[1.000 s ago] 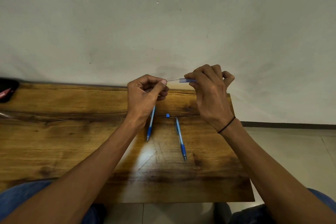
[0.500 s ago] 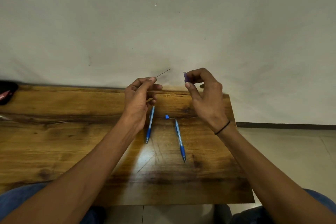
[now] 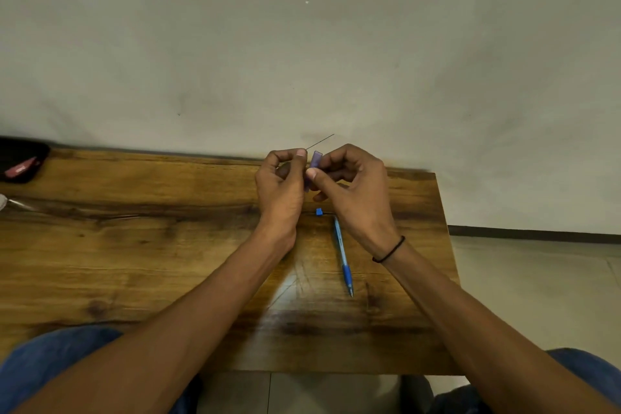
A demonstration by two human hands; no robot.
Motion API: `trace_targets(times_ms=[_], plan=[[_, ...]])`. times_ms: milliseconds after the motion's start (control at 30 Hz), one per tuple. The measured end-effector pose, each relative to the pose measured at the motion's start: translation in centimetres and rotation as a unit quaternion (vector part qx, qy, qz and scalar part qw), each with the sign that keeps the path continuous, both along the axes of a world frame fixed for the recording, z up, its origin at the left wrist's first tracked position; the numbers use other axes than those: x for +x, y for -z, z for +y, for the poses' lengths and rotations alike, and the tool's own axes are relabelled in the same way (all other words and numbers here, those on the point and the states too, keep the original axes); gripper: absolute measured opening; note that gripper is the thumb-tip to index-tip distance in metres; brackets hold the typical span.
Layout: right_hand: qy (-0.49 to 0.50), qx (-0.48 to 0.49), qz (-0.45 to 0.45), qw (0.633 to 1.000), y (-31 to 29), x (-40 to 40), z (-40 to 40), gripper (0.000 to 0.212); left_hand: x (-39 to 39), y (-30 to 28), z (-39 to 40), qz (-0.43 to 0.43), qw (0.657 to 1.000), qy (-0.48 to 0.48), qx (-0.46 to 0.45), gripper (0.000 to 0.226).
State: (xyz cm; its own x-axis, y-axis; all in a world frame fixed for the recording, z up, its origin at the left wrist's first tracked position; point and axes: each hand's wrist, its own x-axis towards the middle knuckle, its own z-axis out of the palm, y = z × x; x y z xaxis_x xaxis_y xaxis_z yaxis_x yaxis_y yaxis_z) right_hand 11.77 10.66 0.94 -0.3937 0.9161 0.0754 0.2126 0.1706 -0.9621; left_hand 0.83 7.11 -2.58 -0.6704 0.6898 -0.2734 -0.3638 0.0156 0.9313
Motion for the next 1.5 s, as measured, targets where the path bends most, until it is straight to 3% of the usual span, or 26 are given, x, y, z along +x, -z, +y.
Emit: trace_targets(times_ms=[167, 467, 567, 667, 800, 900, 1100, 1267, 1500], plan=[[-0.001, -0.027, 0.026, 0.999, 0.2, -0.9, -0.9, 0.011, 0.1, -0.1, -0.2, -0.032, 0.999, -0.016, 0.027, 0.006], [-0.043, -0.034, 0.061, 0.997, 0.4, -0.7, -0.2, 0.007, -1.1, -0.1, 0.1, -0.098, 0.993, 0.009, 0.064, 0.006], [-0.024, -0.017, 0.022, 0.999, 1.0, -0.1, 0.8, 0.012, -1.4, 0.1, 0.2, -0.087, 0.994, 0.0, 0.066, 0.004], [-0.027, 0.058, -0.102, 0.993, 2.2, 0.5, 1.7, 0.017, -1.7, 0.1, 0.2, -0.08, 0.994, -0.003, 0.076, 0.002], [-0.117, 0.179, -0.293, 0.932, 4.1, 0.9, 1.9, 0.026, -1.8, 0.1, 0.3, -0.079, 0.994, -0.005, 0.073, 0.005], [-0.152, 0.246, -0.366, 0.884, 5.4, 1.0, 1.6, 0.025, -1.7, 0.1, 0.3, -0.082, 0.994, -0.004, 0.073, 0.007], [-0.178, 0.321, -0.448, 0.815, 6.5, 0.8, 0.9, 0.017, -1.5, 0.2, 0.3, -0.079, 0.994, 0.006, 0.076, 0.008], [-0.197, 0.338, -0.484, 0.783, 6.6, 0.7, 0.5, 0.019, -1.6, 0.3, 0.4, -0.091, 0.993, 0.012, 0.075, 0.008], [-0.211, 0.376, -0.508, 0.745, 6.5, 0.6, 0.2, 0.003, -1.5, 0.4, 0.3, -0.088, 0.994, 0.007, 0.065, 0.006]])
